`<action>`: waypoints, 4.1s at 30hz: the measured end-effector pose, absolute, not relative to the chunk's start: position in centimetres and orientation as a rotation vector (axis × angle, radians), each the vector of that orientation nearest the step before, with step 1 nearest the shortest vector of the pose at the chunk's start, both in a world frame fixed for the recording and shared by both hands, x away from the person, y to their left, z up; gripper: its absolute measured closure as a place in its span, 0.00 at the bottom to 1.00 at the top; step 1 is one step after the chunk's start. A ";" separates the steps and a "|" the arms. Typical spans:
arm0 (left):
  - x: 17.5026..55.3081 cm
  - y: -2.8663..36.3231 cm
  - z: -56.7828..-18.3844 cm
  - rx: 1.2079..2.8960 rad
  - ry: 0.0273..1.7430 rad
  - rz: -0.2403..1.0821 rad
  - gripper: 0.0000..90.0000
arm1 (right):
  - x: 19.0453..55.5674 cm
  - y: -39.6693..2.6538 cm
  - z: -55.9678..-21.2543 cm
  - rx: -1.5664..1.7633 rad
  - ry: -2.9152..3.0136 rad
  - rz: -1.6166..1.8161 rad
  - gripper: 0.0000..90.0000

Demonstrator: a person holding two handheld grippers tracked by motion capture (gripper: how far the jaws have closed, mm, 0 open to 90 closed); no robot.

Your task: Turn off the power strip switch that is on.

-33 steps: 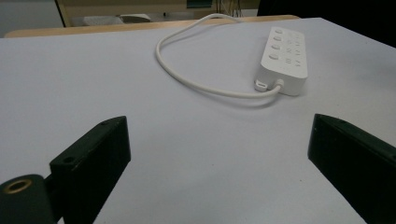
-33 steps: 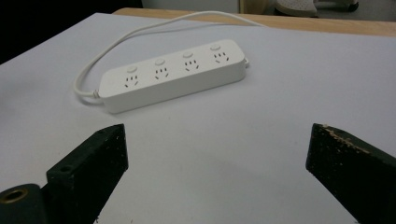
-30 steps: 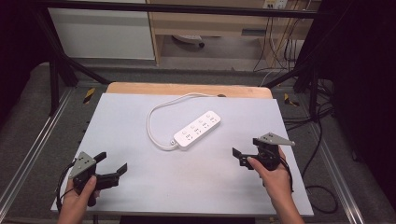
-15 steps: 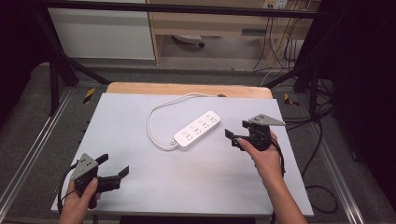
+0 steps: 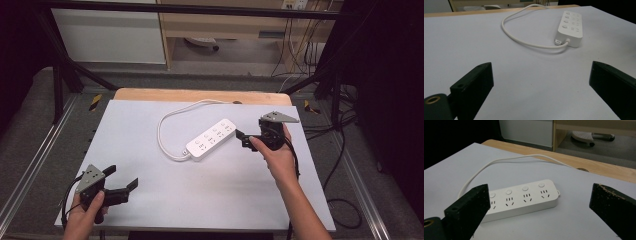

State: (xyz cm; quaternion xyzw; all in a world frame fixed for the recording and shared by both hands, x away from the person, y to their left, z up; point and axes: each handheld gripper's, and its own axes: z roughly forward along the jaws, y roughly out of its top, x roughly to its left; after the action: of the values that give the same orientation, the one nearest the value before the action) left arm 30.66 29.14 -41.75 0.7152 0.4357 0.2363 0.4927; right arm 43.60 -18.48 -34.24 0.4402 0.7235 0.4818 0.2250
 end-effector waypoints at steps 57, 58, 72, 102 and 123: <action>30.6 29.2 -41.7 1.745 1.048 0.588 0.06 | 49.6 -12.6 -38.4 1.185 1.958 1.415 0.95; 30.6 29.2 -41.7 1.746 1.046 0.589 0.06 | 49.7 -12.6 -38.5 1.187 1.961 1.413 0.96; 30.6 29.2 -41.7 1.740 1.056 0.584 0.06 | 49.9 -11.5 -39.7 1.165 2.014 1.393 1.00; 30.5 29.2 -41.7 1.743 1.054 0.589 0.06 | 50.2 -10.0 -41.4 1.168 2.048 1.328 1.00; 30.6 29.2 -41.7 1.746 1.055 0.589 0.06 | 50.0 -9.0 -42.4 1.159 2.080 1.286 1.00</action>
State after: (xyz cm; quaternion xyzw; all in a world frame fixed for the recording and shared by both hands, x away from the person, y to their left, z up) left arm 30.56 29.17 -41.71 0.7181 0.4340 0.2422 0.4872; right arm 49.98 -9.04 -42.42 0.4183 0.7504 0.4641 0.2159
